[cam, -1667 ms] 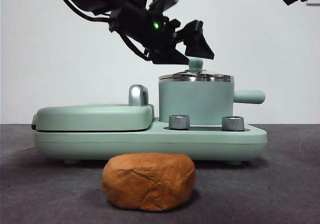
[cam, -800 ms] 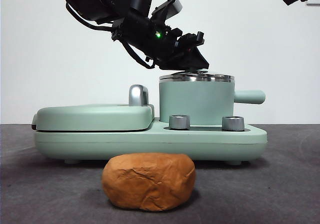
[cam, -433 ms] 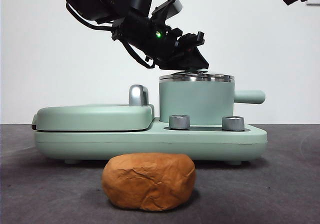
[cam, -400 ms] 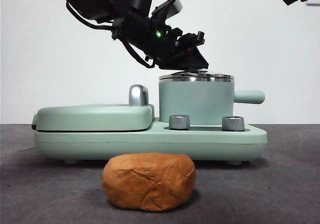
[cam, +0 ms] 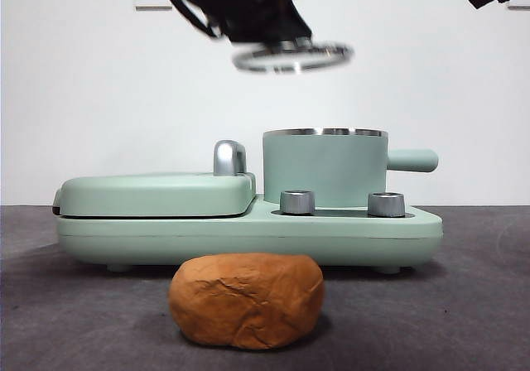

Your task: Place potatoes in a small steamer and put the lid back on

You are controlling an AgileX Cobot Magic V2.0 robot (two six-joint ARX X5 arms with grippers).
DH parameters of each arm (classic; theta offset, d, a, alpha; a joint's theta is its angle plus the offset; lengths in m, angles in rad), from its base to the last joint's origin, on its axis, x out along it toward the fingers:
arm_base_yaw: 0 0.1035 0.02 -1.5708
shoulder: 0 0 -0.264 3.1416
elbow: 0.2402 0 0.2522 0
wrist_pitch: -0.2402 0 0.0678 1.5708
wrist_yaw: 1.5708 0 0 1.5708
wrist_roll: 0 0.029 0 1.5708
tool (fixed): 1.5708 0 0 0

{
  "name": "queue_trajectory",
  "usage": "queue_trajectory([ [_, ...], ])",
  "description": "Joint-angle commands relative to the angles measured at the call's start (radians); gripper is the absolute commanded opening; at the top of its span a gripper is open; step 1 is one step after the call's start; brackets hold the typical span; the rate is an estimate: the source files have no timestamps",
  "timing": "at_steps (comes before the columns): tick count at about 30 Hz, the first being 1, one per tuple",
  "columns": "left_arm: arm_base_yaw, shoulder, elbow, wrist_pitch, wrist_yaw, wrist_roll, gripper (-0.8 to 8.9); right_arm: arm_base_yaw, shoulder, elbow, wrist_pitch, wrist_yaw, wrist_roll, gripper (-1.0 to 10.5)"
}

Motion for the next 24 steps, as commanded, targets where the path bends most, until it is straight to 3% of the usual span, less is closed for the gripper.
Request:
queue_trajectory([
  [1,0.006,-0.049,0.027,-0.038,0.003,0.005,0.11,0.005,0.004,0.016,0.010,0.000,0.014,3.3],
  [12,0.087,-0.293,0.027,-0.331,-0.001,0.004,0.12,0.069,0.008,0.016,0.008,-0.013,0.047,3.4],
  [19,0.130,-0.402,0.027,-0.490,-0.001,0.022,0.14,0.229,0.071,0.016,-0.002,-0.006,0.048,3.4],
  [24,0.137,-0.451,0.027,-0.558,-0.001,0.034,0.14,0.385,0.158,0.016,0.009,0.000,0.047,4.4],
])
